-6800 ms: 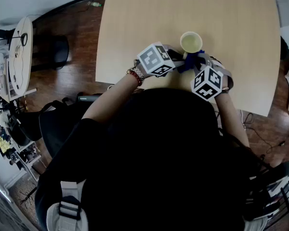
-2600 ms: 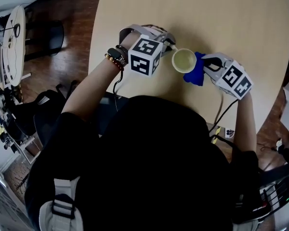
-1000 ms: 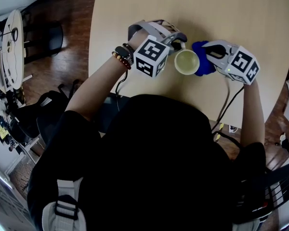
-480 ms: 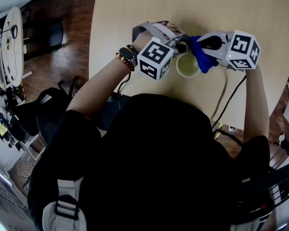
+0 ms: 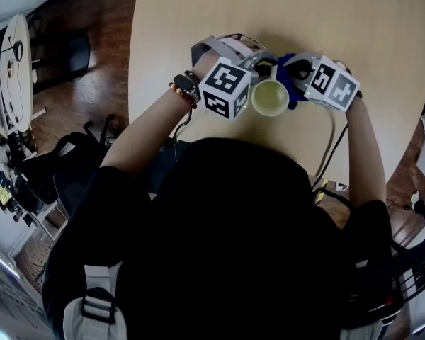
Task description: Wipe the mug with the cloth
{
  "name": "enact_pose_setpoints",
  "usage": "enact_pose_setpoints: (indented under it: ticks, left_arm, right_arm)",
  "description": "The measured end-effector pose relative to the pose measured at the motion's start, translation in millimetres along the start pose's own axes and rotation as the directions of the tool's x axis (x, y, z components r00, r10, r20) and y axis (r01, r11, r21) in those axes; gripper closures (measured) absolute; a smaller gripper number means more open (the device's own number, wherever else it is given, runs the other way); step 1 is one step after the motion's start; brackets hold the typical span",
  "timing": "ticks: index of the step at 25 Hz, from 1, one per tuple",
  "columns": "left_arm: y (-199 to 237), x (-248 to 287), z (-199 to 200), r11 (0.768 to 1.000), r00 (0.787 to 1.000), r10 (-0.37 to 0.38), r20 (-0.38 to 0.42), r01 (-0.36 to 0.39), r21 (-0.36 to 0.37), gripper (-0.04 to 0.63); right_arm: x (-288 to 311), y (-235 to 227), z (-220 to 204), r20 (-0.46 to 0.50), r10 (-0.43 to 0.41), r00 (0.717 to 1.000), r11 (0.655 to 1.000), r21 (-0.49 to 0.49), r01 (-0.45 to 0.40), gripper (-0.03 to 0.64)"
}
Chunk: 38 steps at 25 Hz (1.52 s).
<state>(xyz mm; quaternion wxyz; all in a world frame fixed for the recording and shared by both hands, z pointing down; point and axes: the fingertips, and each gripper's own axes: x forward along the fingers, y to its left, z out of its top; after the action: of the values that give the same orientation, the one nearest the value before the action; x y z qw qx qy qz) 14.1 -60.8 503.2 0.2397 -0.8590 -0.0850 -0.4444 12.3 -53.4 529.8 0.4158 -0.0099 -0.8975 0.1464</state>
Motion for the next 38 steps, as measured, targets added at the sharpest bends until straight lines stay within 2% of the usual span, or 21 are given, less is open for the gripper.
enact_pose_setpoints:
  ticks: [3, 7, 10, 13, 14, 15, 16, 17, 18, 19, 20, 21, 22, 24, 25, 27, 29, 31, 34, 36, 38]
  left_arm:
    - [0, 3, -5, 0.998, 1.000, 0.028, 0.014, -0.028, -0.058, 0.514]
    - [-7, 1, -33, 0.977, 0.998, 0.062, -0.012, -0.063, -0.205, 0.469]
    - [-15, -18, -53, 0.936, 0.994, 0.106, -0.032, -0.111, -0.335, 0.459]
    - [-17, -46, -65, 0.869, 0.979, 0.198, -0.051, -0.199, -0.452, 0.460]
    - [-16, -59, -68, 0.834, 0.969, 0.241, -0.053, -0.235, -0.500, 0.460]
    - [-14, -76, -70, 0.781, 0.956, 0.292, -0.044, -0.264, -0.566, 0.460]
    - [-10, -97, -70, 0.705, 0.936, 0.352, -0.016, -0.277, -0.653, 0.460]
    - [-4, -121, -66, 0.607, 0.904, 0.426, 0.026, -0.265, -0.749, 0.460]
    - [3, -146, -61, 0.503, 0.859, 0.508, 0.068, -0.231, -0.833, 0.462]
    - [11, -169, -55, 0.417, 0.805, 0.585, 0.100, -0.192, -0.889, 0.470]
    - [18, -191, -50, 0.365, 0.755, 0.645, 0.120, -0.166, -0.916, 0.493]
    - [23, -209, -44, 0.344, 0.716, 0.686, 0.131, -0.160, -0.925, 0.502]
    - [27, -224, -37, 0.343, 0.689, 0.712, 0.139, -0.169, -0.924, 0.506]
    - [31, -246, -23, 0.367, 0.657, 0.738, 0.157, -0.195, -0.910, 0.506]
    - [32, -253, -15, 0.381, 0.645, 0.746, 0.168, -0.206, -0.901, 0.506]
    - [31, -260, -3, 0.402, 0.629, 0.754, 0.187, -0.218, -0.889, 0.506]
    - [22, -257, 5, 0.406, 0.630, 0.751, 0.196, -0.207, -0.890, 0.506]
    - [11, -249, 11, 0.401, 0.644, 0.738, 0.200, -0.181, -0.898, 0.506]
    - [8, -243, 14, 0.408, 0.669, 0.716, 0.199, -0.169, -0.897, 0.506]
    - [11, -245, 16, 0.413, 0.667, 0.719, 0.195, -0.184, -0.892, 0.506]
    - [11, -247, 18, 0.417, 0.661, 0.725, 0.193, -0.198, -0.887, 0.506]
  right_arm:
    - [-4, -6, -4, 0.028, -0.094, 0.995, 0.995, 0.035, 0.093, 0.580]
    - [-18, -9, -22, 0.037, -0.218, 0.975, 0.975, 0.060, 0.215, 0.560]
    - [-30, -4, -31, 0.044, -0.289, 0.956, 0.952, 0.118, 0.283, 0.466]
    - [-47, 0, -42, 0.064, -0.401, 0.914, 0.901, 0.205, 0.382, 0.397]
    - [-57, 2, -43, 0.077, -0.452, 0.889, 0.875, 0.234, 0.424, 0.391]
    - [-69, 4, -41, 0.101, -0.507, 0.856, 0.843, 0.264, 0.468, 0.390]
    - [-86, 8, -34, 0.138, -0.564, 0.814, 0.808, 0.294, 0.510, 0.390]
    - [-106, 14, -23, 0.183, -0.621, 0.762, 0.771, 0.316, 0.552, 0.390]
    - [-128, 21, -11, 0.228, -0.674, 0.703, 0.733, 0.326, 0.597, 0.393]
    - [-151, 28, 4, 0.269, -0.721, 0.639, 0.692, 0.331, 0.641, 0.411]
    - [-172, 35, 18, 0.308, -0.758, 0.574, 0.652, 0.338, 0.679, 0.439]
    - [-189, 43, 33, 0.345, -0.784, 0.516, 0.618, 0.352, 0.703, 0.451]
    - [-202, 52, 46, 0.380, -0.798, 0.468, 0.595, 0.372, 0.712, 0.451]
    - [-217, 70, 70, 0.439, -0.803, 0.404, 0.578, 0.405, 0.708, 0.451]
    - [-219, 77, 81, 0.459, -0.801, 0.384, 0.575, 0.412, 0.707, 0.451]
    - [-216, 86, 96, 0.475, -0.799, 0.369, 0.571, 0.406, 0.714, 0.451]
    - [-206, 93, 104, 0.477, -0.793, 0.378, 0.580, 0.404, 0.708, 0.451]
    - [-201, 97, 105, 0.485, -0.789, 0.378, 0.592, 0.432, 0.681, 0.451]
    - [-209, 96, 99, 0.485, -0.813, 0.321, 0.563, 0.518, 0.643, 0.451]
    - [-216, 98, 90, 0.471, -0.832, 0.293, 0.536, 0.543, 0.647, 0.451]
    - [-219, 102, 82, 0.460, -0.841, 0.286, 0.522, 0.544, 0.657, 0.451]
